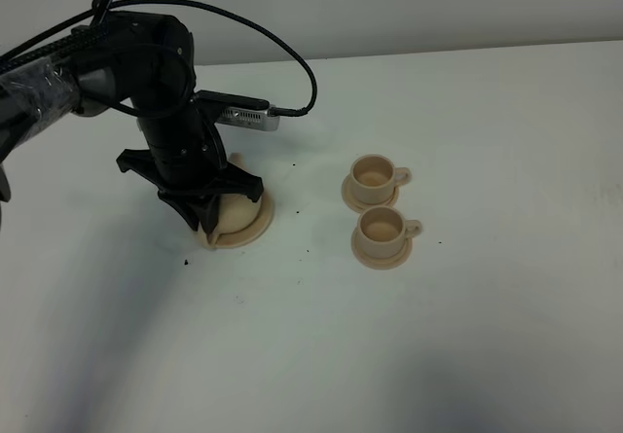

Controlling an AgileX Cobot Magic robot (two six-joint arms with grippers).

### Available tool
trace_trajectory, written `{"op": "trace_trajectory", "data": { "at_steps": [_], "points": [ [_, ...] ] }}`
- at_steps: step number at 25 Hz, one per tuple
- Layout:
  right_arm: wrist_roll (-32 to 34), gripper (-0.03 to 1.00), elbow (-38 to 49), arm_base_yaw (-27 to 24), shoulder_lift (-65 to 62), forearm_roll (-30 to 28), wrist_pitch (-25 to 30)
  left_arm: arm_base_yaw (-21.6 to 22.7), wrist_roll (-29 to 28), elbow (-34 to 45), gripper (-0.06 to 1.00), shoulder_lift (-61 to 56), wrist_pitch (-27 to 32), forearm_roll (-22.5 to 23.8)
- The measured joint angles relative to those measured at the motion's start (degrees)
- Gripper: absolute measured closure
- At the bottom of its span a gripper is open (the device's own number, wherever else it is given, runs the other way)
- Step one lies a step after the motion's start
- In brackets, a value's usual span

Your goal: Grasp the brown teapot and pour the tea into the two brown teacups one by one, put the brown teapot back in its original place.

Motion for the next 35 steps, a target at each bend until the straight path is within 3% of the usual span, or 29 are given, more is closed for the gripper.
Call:
{"op": "trace_trajectory", "data": {
  "at_steps": [10, 14, 20, 28, 35],
  "points": [
    [0.00, 0.51, 0.00, 0.00, 0.00, 0.00, 0.00, 0.00, 0.21, 0.00, 0.79, -2.46, 0.88, 0.95],
    [0.00, 0.51, 0.00, 0.00, 0.00, 0.00, 0.00, 0.00, 2.98, 0.00, 0.79, -2.46, 0.44, 0.95],
    [0.00, 0.51, 0.00, 0.00, 0.00, 0.00, 0.00, 0.00, 16.17, 0.00, 0.79, -2.64, -2.36, -0.48],
    [0.00, 0.51, 0.00, 0.00, 0.00, 0.00, 0.00, 0.00, 38.63, -4.80, 0.79, -2.64, -4.36, -4.47],
    [0.00, 0.51, 0.00, 0.00, 0.00, 0.00, 0.00, -0.05, 49.93, -5.82, 0.79, -2.83, -8.14, -4.47]
  ]
}}
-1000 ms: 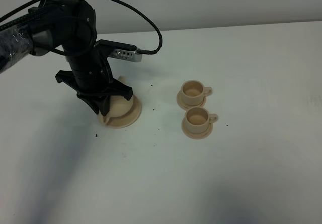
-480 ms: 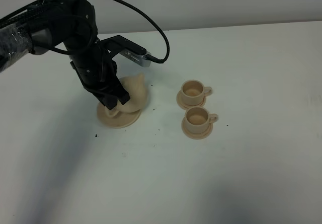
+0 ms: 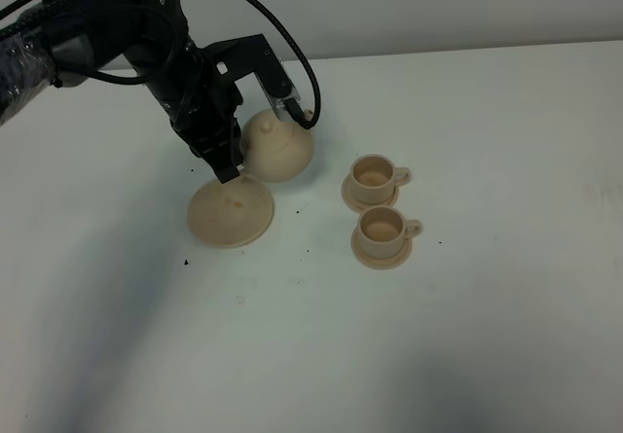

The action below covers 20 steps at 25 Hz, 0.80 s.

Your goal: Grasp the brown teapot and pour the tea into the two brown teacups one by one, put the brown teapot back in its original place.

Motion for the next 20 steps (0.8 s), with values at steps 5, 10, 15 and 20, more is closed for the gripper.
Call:
{"op": "trace_trajectory", "data": {
  "at_steps": [5, 10, 15, 20],
  "points": [
    [0.00, 0.51, 0.00, 0.00, 0.00, 0.00, 0.00, -0.16, 5.30, -0.17, 0.79, 0.68, -1.35, -1.75],
    [0.00, 0.51, 0.00, 0.00, 0.00, 0.00, 0.00, -0.75, 9.79, -0.17, 0.79, 2.34, -4.99, -2.17],
    [0.00, 0.51, 0.00, 0.00, 0.00, 0.00, 0.00, -0.88, 11.70, -0.17, 0.79, 3.56, -10.03, -1.05],
    [0.00, 0.51, 0.00, 0.00, 0.00, 0.00, 0.00, -1.19, 14.76, -0.17, 0.79, 4.60, -13.70, -0.58]
  ]
}}
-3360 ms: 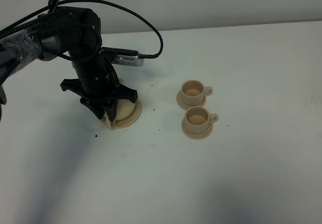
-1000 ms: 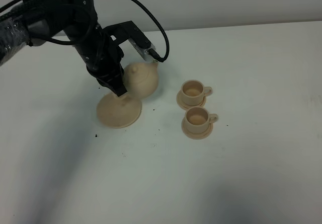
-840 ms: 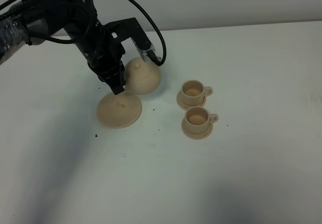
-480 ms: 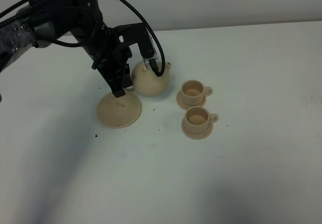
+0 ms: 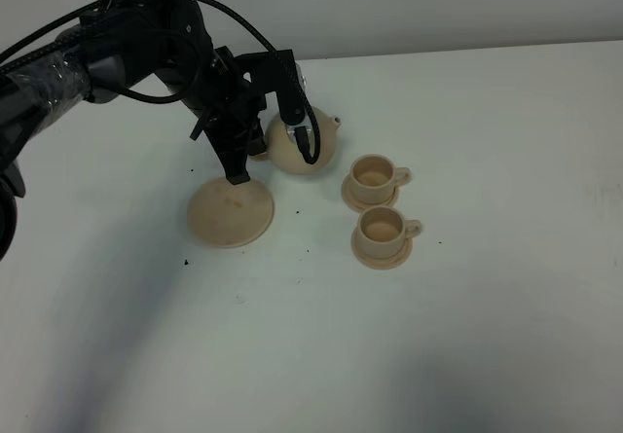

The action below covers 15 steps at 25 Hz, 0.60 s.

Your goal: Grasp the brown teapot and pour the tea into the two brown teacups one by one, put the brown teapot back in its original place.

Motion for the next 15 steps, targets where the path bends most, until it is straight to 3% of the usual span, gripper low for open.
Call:
{"op": "trace_trajectory", "data": {
  "at_steps": [9, 15],
  "points": [
    [0.00, 0.51, 0.00, 0.00, 0.00, 0.00, 0.00, -3.43, -0.29, 0.00, 0.79, 2.62, -6.39, 9.63],
    [0.00, 0.51, 0.00, 0.00, 0.00, 0.00, 0.00, -4.28, -0.44, 0.00, 0.79, 2.78, -10.72, 12.52]
  ]
}}
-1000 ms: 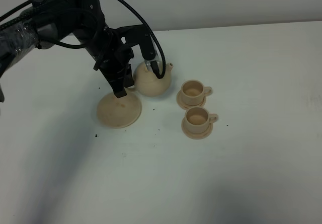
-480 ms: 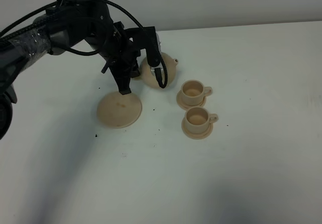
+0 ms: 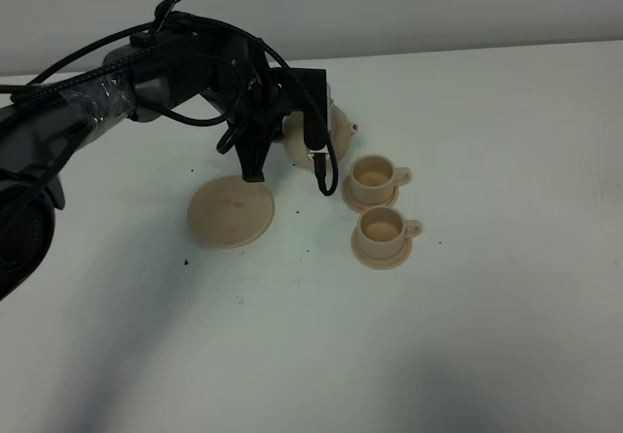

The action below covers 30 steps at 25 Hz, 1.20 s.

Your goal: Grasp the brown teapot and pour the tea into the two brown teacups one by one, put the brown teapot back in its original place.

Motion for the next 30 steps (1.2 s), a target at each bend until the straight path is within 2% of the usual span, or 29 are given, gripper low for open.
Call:
{"op": "trace_trajectory", "data": {
  "at_steps": [5, 20, 30],
  "points": [
    [0.00, 0.51, 0.00, 0.00, 0.00, 0.00, 0.00, -0.99, 0.00, 0.00, 0.79, 0.00, -0.87, 3.89],
    [0.00, 0.51, 0.00, 0.00, 0.00, 0.04, 0.00, -2.07, 6.83, 0.00, 0.79, 0.00, -2.77, 4.81],
    [0.00, 0.51, 0.00, 0.00, 0.00, 0.04, 0.00, -2.69, 7.53, 0.00, 0.79, 0.00, -2.98, 11.43]
  ]
}}
